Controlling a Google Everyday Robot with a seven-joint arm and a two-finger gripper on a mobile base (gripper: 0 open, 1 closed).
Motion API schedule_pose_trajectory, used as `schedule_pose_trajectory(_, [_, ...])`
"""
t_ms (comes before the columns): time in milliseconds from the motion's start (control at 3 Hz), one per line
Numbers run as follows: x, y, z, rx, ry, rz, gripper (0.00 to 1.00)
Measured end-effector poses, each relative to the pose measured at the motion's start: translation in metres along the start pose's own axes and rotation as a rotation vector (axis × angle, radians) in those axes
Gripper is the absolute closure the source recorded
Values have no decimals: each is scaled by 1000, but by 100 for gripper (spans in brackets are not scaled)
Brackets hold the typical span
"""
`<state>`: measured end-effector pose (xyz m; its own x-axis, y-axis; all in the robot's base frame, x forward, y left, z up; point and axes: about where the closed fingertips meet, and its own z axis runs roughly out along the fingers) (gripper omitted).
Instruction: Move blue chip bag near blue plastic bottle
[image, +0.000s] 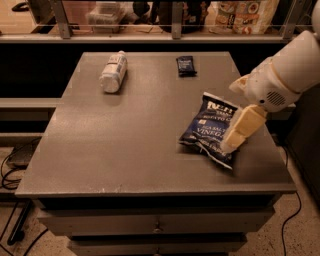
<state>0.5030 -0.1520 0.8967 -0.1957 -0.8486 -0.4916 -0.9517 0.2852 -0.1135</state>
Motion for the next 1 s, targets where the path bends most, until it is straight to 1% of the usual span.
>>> schedule_pose_trajectory(333, [8,-5,28,8,18,38,0])
schedule_pose_trajectory(667, [12,-6,50,-22,18,57,18])
schedule_pose_trajectory(1000, [5,-8,56,-25,6,55,42])
